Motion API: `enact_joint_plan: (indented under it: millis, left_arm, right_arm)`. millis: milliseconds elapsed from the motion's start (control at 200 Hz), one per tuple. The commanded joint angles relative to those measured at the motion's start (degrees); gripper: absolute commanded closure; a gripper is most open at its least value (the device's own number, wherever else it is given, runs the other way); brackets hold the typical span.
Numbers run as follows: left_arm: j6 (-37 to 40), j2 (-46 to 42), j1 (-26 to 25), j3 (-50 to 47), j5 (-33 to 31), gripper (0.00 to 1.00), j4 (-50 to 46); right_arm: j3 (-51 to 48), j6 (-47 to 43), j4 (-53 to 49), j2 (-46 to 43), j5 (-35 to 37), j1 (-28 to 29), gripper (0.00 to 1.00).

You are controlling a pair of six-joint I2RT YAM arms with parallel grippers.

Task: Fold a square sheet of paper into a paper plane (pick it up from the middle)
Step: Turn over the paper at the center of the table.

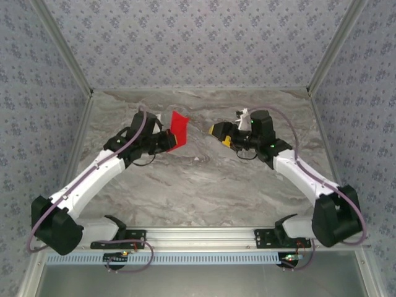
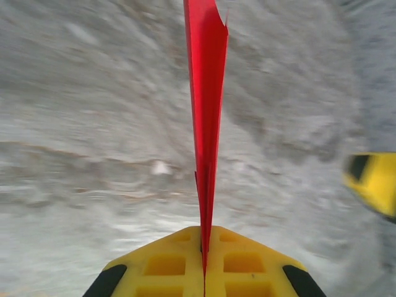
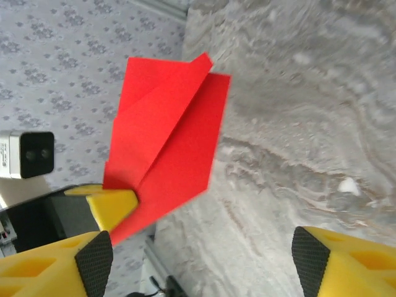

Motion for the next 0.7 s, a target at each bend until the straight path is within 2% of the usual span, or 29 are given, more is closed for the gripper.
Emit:
enact_joint_plan:
  millis: [0,130,265,445,540,630,695]
  left_arm:
    - [9.33,4.52,-2.2,5.3,-19.28,0.94,-21.24]
    - [9.17,12.18,-7.03,11.35,-36.11,0.93,-29.25]
    - [7.11,20.49,-10.16,14.54,-42.9,0.94,-31.79]
    - [2.99,31.71,-14.71,18.85,-45.07,0.91,-32.14]
    - [0.79,38.03,-16.93,22.21,-43.22,0.9,-32.32]
    - [0.09,41.75,-18.57,24.19,-40.58,0.82,-30.57]
    - [0.32,41.85,-18.86,24.14,-35.57,0.74,-27.54]
  right_arm:
    - [0.58,-8.06,-11.73,-3.24,9.43,-0.39,0.13]
    - [-0.74,-8.45,-13.77,-5.01,13.07,-0.57,0.12]
    - [-1.91,-8.06,-14.91,-5.72,15.25,-0.86,0.11]
    - [-2.87,-8.01,-16.32,-6.82,17.85,-1.27,0.11]
    - [-3.63,-8.06,-16.58,-7.13,18.17,-1.6,0.11]
    - [-4.38,-8.01,-16.73,-7.3,18.23,-2.02,0.11]
    - [-5.17,-8.01,-16.79,-7.8,18.76,-2.32,0.11]
